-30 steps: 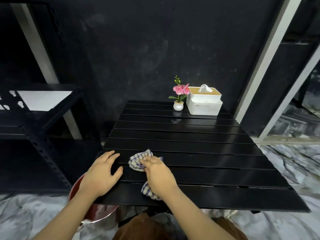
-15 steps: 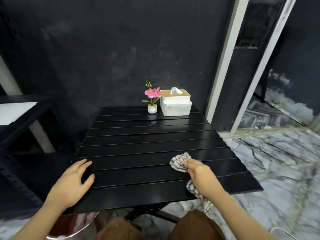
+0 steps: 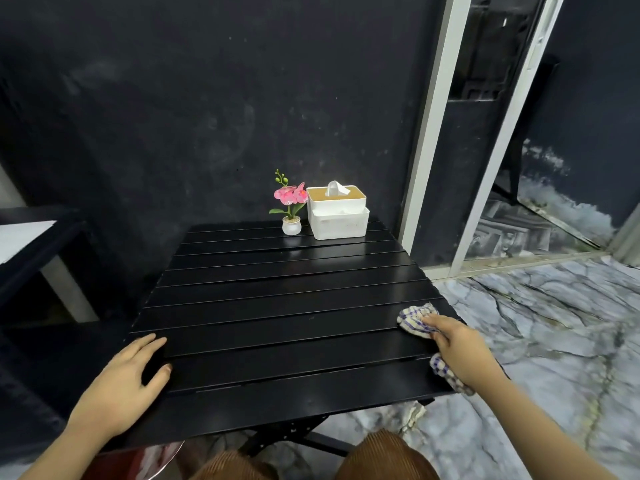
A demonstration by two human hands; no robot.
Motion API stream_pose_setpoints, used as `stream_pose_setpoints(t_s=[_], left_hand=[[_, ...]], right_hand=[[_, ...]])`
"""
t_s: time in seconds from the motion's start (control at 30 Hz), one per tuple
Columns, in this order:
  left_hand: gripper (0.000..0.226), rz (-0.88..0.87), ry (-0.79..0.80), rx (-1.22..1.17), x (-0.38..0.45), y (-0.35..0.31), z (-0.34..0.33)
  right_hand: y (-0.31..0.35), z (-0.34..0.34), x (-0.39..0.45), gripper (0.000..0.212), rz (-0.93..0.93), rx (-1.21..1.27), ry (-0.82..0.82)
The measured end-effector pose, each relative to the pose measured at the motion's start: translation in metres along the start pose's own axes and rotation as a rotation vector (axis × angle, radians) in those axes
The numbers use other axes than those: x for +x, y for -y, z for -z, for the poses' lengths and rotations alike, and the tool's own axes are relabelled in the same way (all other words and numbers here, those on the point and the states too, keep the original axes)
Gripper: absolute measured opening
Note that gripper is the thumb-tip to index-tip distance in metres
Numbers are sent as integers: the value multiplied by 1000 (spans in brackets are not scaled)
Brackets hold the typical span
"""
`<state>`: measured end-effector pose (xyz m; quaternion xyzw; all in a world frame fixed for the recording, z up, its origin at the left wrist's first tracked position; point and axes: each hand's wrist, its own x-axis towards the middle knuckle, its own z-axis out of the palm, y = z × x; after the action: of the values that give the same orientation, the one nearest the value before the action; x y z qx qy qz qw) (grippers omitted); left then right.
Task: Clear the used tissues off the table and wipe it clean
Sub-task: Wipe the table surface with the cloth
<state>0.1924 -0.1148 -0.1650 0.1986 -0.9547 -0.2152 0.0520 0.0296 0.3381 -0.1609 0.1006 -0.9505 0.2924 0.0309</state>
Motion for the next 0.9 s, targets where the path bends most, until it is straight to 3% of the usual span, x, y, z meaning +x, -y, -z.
stream_pose_setpoints(t_s=[0.77,0.9], left_hand=[[54,-4,-10,5,2,2,-1],[54,-3,-10,16,2,1,-1]], right_hand=[[-5,4,5,32,-8,-21,-20],[-2,9,7,34,-4,-67,61]])
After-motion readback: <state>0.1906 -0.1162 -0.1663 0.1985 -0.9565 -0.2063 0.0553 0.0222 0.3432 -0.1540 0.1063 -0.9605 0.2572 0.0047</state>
